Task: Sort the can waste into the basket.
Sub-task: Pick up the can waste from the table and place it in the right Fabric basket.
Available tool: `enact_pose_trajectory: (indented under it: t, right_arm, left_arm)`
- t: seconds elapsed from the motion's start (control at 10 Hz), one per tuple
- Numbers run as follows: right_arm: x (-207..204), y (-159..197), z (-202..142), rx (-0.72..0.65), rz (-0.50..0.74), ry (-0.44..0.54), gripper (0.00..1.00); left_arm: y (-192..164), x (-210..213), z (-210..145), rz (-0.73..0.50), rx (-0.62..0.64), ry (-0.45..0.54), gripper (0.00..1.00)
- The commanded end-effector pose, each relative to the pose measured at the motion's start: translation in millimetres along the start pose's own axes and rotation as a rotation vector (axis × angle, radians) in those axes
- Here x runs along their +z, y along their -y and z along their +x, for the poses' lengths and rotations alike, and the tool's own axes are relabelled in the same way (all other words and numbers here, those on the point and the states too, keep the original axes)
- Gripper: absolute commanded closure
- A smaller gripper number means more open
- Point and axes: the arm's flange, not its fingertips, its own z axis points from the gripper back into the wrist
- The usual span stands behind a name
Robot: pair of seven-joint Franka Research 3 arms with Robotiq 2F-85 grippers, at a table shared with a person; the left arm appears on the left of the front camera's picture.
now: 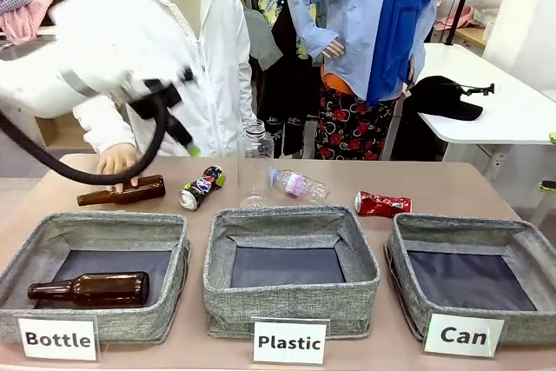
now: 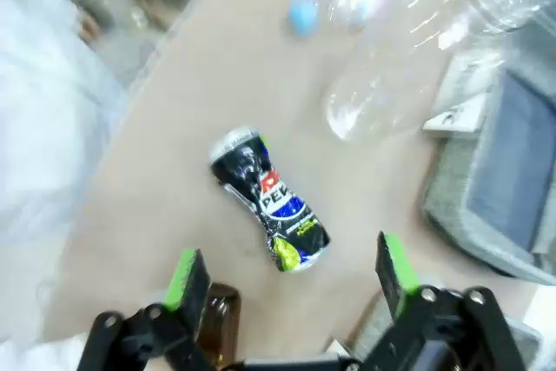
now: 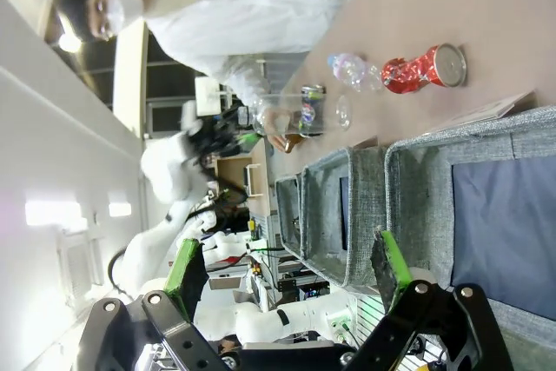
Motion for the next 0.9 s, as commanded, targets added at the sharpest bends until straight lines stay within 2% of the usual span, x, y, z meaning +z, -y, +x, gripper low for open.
enact_pose_trajectory:
  t: [0.0, 0.2, 0.4, 0.6, 0.8]
  right_arm:
    - [0.9, -0.5, 0.4, 0.026, 0.012, -0.002, 0.0]
    - [0.9, -0.5, 0.4, 0.026, 0.012, -0.002, 0.0]
    - [0.9, -0.5, 0.4, 0.026, 0.012, -0.002, 0.0]
    - [0.9, -0.5, 0.4, 0.026, 0.012, -0.002, 0.0]
    - [0.9, -0.5, 0.4, 0.026, 0.012, -0.002, 0.0]
  left_arm:
    - [81.8, 115.4, -58.9, 0.067, -0.106, 0.188, 0.0]
    - [133.4, 170.7, -103.5, 0.026, -0.095, 0.111, 0.0]
    - [154.9, 215.2, -173.5, -0.025, -0.011, 0.099, 0.0]
    - [149.4, 256.6, -236.7, -0.086, 0.171, 0.143, 0.0]
    - [118.9, 295.0, -297.4, -0.186, 0.349, 0.247, 0.0]
